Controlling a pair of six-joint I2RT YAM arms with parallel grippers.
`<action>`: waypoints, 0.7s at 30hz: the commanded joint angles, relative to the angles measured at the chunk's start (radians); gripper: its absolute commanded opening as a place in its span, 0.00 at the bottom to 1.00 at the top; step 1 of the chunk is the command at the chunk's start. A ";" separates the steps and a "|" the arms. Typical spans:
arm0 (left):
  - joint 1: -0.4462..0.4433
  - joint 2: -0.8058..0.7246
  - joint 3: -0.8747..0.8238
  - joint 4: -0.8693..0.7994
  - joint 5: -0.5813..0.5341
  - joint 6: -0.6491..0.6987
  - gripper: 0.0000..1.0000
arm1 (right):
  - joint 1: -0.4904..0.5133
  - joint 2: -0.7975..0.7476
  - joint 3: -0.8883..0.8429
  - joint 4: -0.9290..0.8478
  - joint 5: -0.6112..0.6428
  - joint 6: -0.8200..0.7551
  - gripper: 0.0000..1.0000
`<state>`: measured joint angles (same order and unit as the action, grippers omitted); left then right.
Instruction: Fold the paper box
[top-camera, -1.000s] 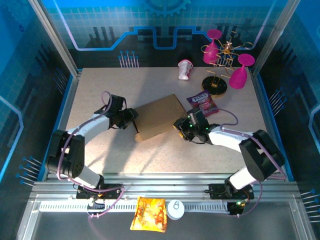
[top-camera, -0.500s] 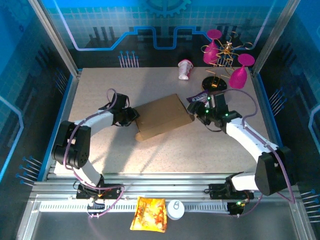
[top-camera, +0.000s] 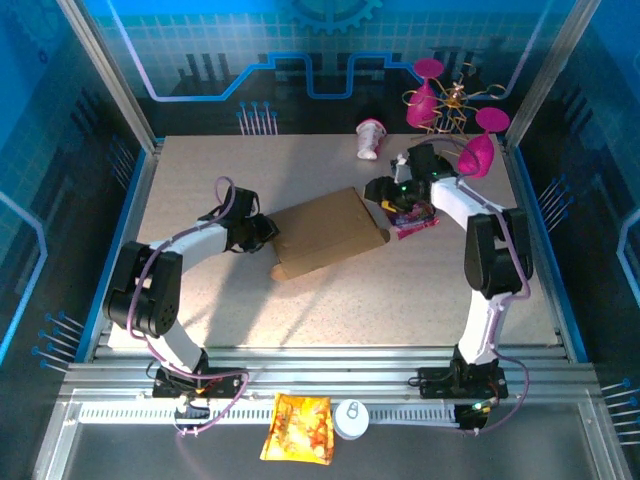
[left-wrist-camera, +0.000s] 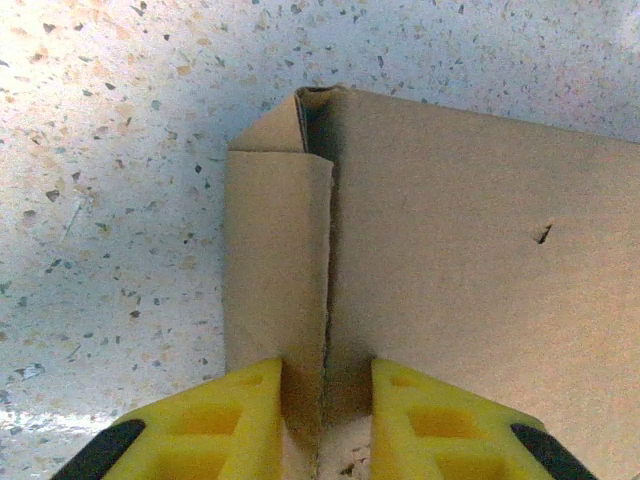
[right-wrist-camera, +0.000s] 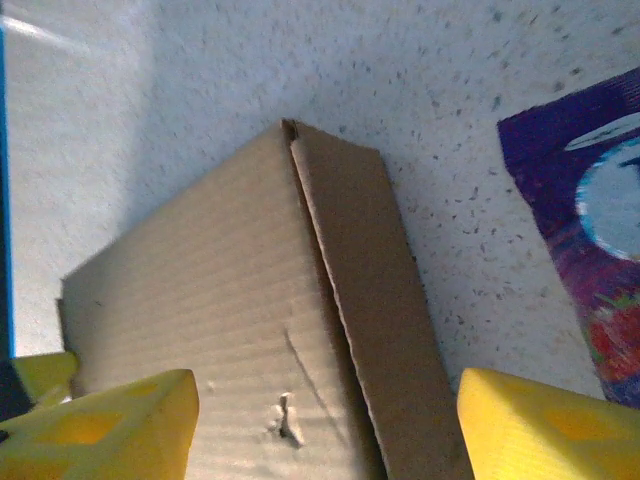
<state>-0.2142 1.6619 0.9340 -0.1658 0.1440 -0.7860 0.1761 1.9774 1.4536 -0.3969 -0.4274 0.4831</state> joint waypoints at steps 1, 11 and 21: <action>-0.007 0.021 -0.047 -0.036 -0.040 -0.011 0.23 | 0.014 0.054 0.064 -0.094 -0.023 -0.112 0.71; 0.000 -0.044 -0.157 -0.010 -0.067 -0.042 0.14 | -0.018 0.100 0.105 -0.137 -0.148 -0.229 0.79; 0.041 -0.124 -0.288 0.110 -0.029 -0.004 0.04 | -0.035 0.188 0.248 -0.309 -0.244 -0.365 0.82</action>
<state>-0.1898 1.5314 0.7151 0.0414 0.1299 -0.8120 0.1490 2.1033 1.6321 -0.5880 -0.6113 0.2054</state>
